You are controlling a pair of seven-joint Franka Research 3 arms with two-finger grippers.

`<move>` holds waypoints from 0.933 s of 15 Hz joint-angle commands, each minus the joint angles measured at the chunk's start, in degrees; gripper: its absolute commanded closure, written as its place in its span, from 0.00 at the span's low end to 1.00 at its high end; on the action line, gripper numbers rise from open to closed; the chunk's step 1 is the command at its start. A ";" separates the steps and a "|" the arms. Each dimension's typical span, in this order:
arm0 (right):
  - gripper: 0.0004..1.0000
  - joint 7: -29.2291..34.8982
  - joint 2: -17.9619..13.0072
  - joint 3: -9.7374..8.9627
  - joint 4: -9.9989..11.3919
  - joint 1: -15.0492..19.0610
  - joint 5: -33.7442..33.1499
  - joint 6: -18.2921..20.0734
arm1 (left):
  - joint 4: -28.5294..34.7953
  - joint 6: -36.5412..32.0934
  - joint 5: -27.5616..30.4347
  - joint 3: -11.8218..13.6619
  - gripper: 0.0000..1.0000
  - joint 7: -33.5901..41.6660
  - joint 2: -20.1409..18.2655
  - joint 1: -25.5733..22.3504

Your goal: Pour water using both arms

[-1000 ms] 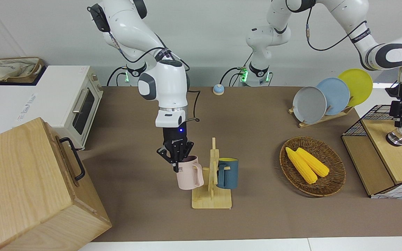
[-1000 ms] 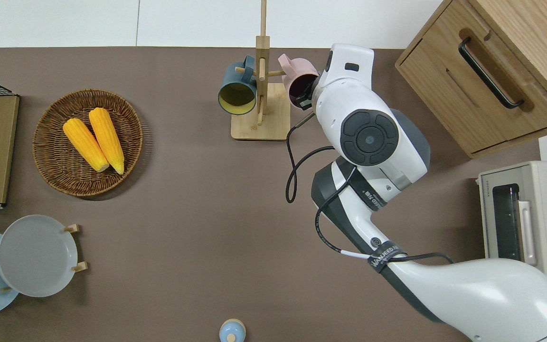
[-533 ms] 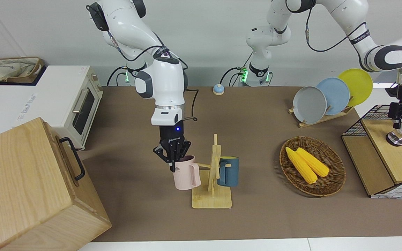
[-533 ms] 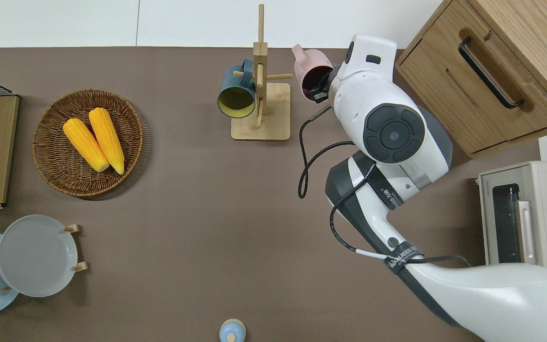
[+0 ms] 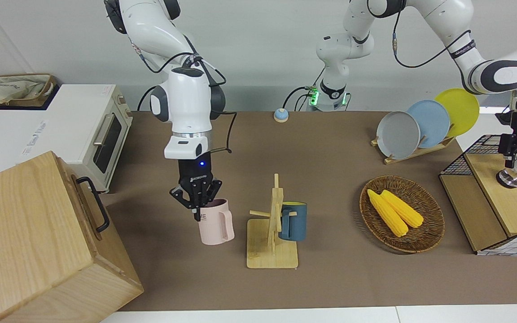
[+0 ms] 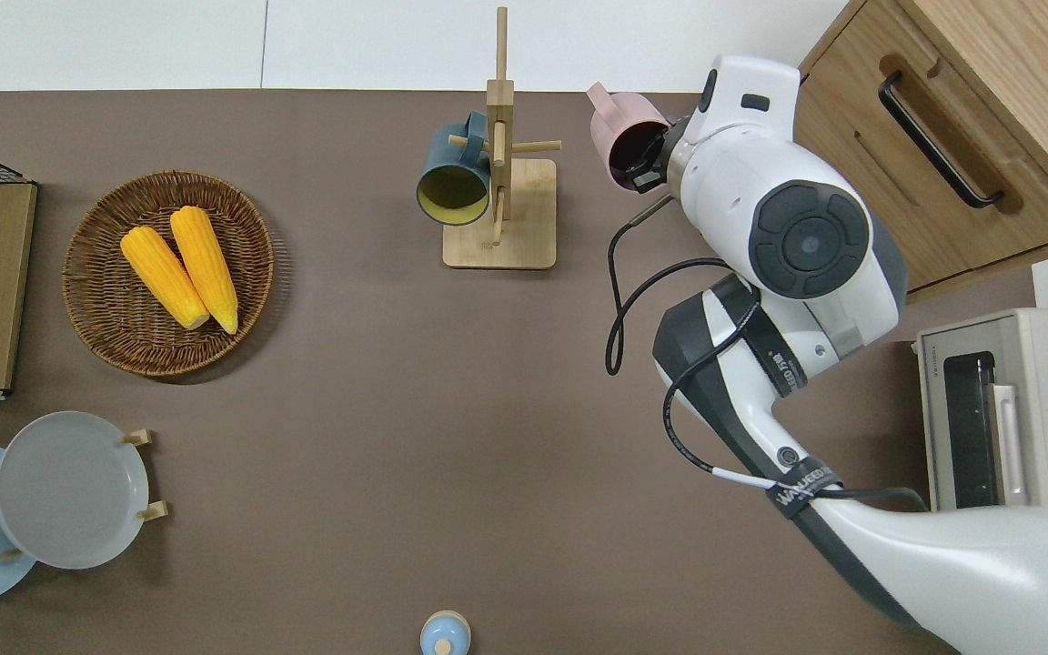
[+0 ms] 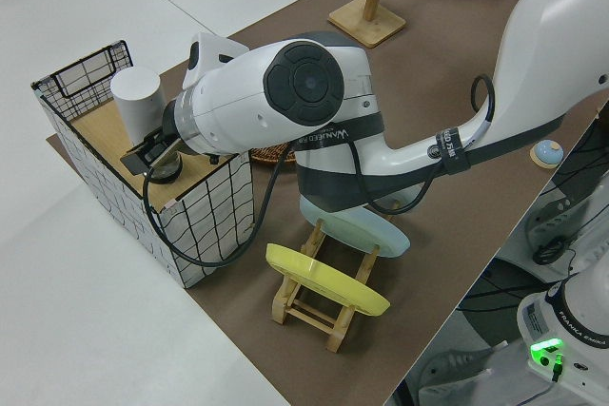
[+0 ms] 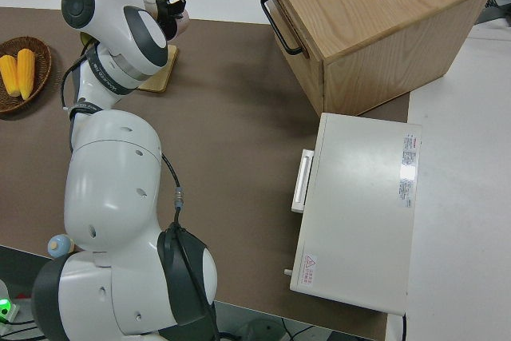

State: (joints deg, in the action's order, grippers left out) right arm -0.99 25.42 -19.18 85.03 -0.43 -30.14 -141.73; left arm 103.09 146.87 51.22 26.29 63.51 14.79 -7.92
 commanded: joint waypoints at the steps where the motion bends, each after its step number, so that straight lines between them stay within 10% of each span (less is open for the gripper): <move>1: 1.00 -2.79 -2.48 -0.69 2.24 2.54 4.38 2.24 | -2.19 1.14 2.22 -0.10 0.02 1.62 2.09 -0.17; 8: 1.00 3.01 -6.96 3.35 3.91 2.19 13.70 25.24 | -2.54 1.14 5.99 -0.01 0.96 1.09 3.23 -0.17; 14: 1.00 10.64 -11.44 6.44 9.00 -0.53 22.84 39.24 | -4.47 0.17 5.12 0.34 1.00 -0.83 2.79 0.09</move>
State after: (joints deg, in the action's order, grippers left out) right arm 3.35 18.41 -13.20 87.81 1.05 -9.97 -105.61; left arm 101.83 147.35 55.34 26.48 63.58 16.47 -7.98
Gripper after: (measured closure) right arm 0.947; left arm 0.348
